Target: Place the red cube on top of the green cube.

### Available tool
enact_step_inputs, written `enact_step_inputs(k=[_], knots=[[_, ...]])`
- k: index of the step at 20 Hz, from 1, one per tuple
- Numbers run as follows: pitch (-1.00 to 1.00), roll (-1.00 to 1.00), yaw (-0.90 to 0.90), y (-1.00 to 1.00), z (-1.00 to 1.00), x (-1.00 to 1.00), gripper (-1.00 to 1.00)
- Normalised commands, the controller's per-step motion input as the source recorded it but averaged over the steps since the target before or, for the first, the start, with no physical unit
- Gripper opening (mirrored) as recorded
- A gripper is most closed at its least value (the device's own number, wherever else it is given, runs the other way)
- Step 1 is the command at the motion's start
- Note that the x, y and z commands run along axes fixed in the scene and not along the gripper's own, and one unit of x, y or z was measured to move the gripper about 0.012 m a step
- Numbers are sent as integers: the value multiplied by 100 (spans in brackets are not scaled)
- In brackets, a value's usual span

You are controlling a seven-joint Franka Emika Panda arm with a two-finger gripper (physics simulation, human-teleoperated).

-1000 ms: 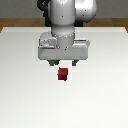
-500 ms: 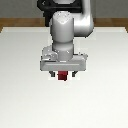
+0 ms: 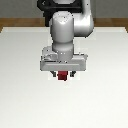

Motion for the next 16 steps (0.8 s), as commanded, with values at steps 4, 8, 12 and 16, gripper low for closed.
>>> enact_step_inputs(k=[4,8,12,16], knots=[[0,0,0,0,0,0,-100],[0,0,0,0,50,0,-100],[0,0,0,0,100,0,-100],[0,0,0,0,75,-25,-100]])
